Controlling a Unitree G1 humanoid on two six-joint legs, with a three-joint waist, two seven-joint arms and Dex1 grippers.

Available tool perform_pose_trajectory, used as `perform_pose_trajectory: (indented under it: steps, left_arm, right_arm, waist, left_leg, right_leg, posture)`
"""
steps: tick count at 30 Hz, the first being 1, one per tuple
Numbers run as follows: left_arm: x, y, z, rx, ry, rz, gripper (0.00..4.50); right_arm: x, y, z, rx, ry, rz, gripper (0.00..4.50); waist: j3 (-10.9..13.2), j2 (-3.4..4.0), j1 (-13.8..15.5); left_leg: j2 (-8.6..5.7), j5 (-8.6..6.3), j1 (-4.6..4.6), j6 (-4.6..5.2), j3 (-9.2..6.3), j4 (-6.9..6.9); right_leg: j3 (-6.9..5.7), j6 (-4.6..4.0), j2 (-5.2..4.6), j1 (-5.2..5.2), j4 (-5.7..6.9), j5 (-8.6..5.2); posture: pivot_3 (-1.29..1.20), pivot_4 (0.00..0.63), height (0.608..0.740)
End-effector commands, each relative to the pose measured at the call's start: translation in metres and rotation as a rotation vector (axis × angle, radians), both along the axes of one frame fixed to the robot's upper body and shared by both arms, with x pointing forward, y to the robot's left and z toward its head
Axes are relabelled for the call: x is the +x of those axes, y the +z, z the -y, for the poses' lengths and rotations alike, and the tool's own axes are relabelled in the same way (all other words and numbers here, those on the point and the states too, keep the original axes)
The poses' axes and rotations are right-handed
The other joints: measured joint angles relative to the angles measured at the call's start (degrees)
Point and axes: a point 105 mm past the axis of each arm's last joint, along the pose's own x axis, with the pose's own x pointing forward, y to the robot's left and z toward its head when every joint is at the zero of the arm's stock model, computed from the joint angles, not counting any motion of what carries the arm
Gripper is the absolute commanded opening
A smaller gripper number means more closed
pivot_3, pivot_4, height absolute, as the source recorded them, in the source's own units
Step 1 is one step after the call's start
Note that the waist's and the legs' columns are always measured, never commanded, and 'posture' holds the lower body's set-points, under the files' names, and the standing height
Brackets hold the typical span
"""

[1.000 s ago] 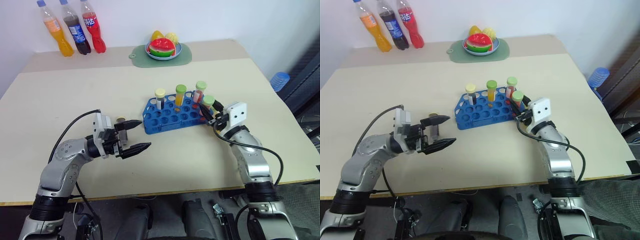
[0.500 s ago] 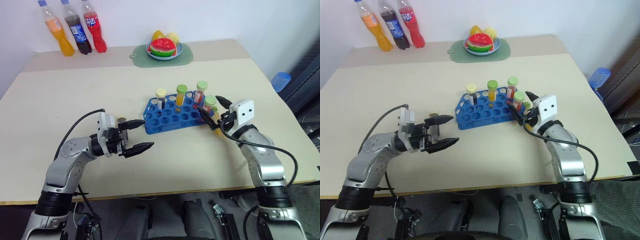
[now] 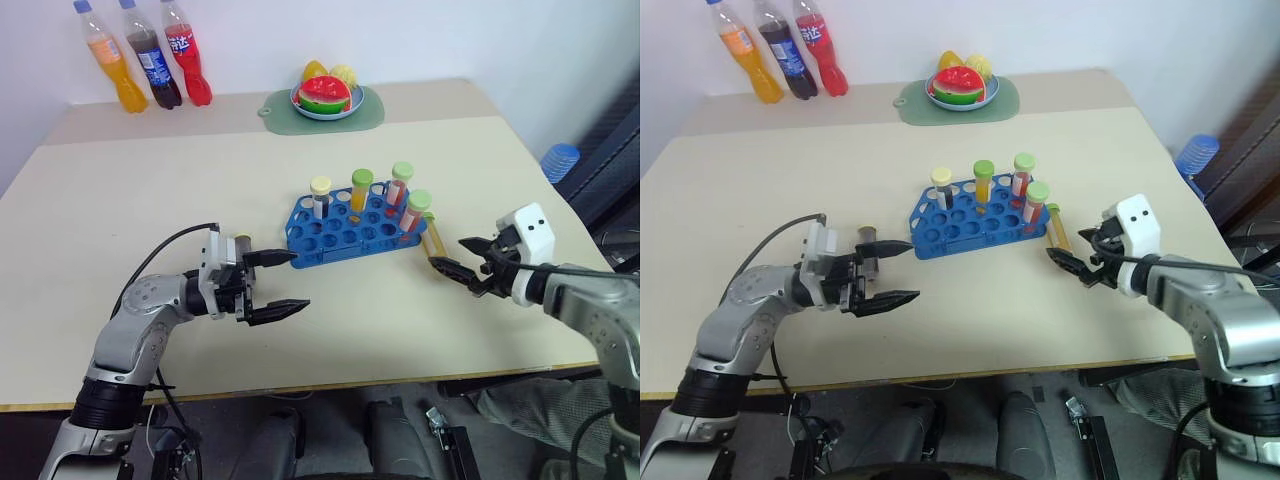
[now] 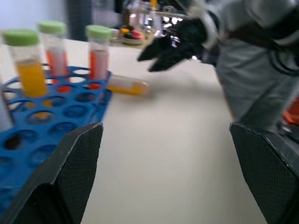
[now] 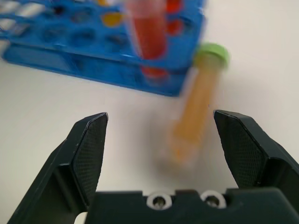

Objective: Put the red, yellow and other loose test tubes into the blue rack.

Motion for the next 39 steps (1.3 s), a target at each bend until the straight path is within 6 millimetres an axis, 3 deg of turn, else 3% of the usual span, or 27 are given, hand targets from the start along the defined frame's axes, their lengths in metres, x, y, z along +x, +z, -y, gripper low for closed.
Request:
perform_pose_trajectory:
  steps: [1,11,21,24,28,29,35,39]
  left_arm:
    - [0.000,0.007,0.001,0.011,-0.027,0.043,4.50]
    - [-0.004,0.007,0.004,0.004,-0.022,0.037,4.50]
    - [-0.012,0.005,0.004,-0.007,0.015,0.023,4.50]
    - [-0.014,0.004,0.003,-0.007,0.023,0.018,4.50]
    - [-0.014,0.004,0.003,-0.008,0.031,0.016,4.50]
    - [-0.014,0.004,0.003,-0.009,0.033,0.015,4.50]
    - [-0.012,0.004,0.004,-0.013,0.036,0.015,4.50]
    - [-0.010,0.005,0.005,-0.018,0.033,0.018,4.50]
  right_arm:
    - [0.014,0.008,0.000,0.012,-0.041,-0.036,3.98]
    - [0.047,0.001,-0.003,-0.075,-0.033,-0.178,3.98]
    - [0.071,-0.018,0.012,-0.193,-0.027,-0.265,3.98]
    - [0.074,-0.025,0.019,-0.205,-0.033,-0.297,3.15]
    - [0.077,-0.028,0.024,-0.238,-0.013,-0.305,1.05]
    - [0.077,-0.028,0.025,-0.242,-0.013,-0.304,0.82]
    - [0.073,-0.021,0.050,-0.336,-0.024,-0.271,0.81]
    - [0.049,-0.015,0.086,-0.505,0.024,-0.191,0.81]
  waist:
    - [0.00,0.00,0.05]
    - [0.01,0.01,0.02]
    - [0.01,0.00,-0.03]
    - [0.00,-0.01,-0.06]
    - [0.00,-0.01,-0.06]
    - [-0.01,-0.02,-0.07]
    - [-0.01,-0.02,0.13]
    - [-0.01,-0.02,1.68]
  left_leg:
    - [0.02,0.00,0.00,0.00,0.04,0.00]
    - [0.01,-0.04,-0.24,0.06,0.05,0.07]
    - [0.01,-0.04,-0.28,0.06,0.08,0.07]
    - [0.01,-0.04,-0.26,0.06,0.09,0.09]
    - [0.01,-0.04,-0.25,0.06,0.09,0.09]
    - [0.01,-0.04,-0.25,0.06,0.09,0.09]
    - [0.01,-0.04,-0.26,0.05,0.09,0.12]
    - [-0.05,-0.04,-0.34,0.04,0.04,0.14]
  right_leg:
    - [0.00,0.00,0.00,0.00,-0.01,0.00]
    - [-0.01,0.00,-0.02,-0.19,-0.07,0.03]
    - [-0.01,0.00,-0.02,-0.22,-0.08,0.04]
    - [-0.01,-0.01,-0.02,-0.20,-0.08,0.05]
    - [-0.01,-0.01,-0.02,-0.20,-0.07,0.05]
    - [-0.01,-0.01,-0.02,-0.20,-0.07,0.05]
    - [-0.02,-0.02,-0.02,-0.19,-0.07,0.06]
    - [-0.02,-0.01,-0.03,-0.21,-0.10,0.06]
  posture:
    - [0.00,0.150,0.740]
    - [0.00,0.150,0.740]
    - [0.00,0.150,0.740]
    - [0.00,0.150,0.740]
    - [0.00,0.150,0.740]
    - [0.00,0.150,0.740]
    - [0.00,0.150,0.740]
    - [0.00,0.150,0.740]
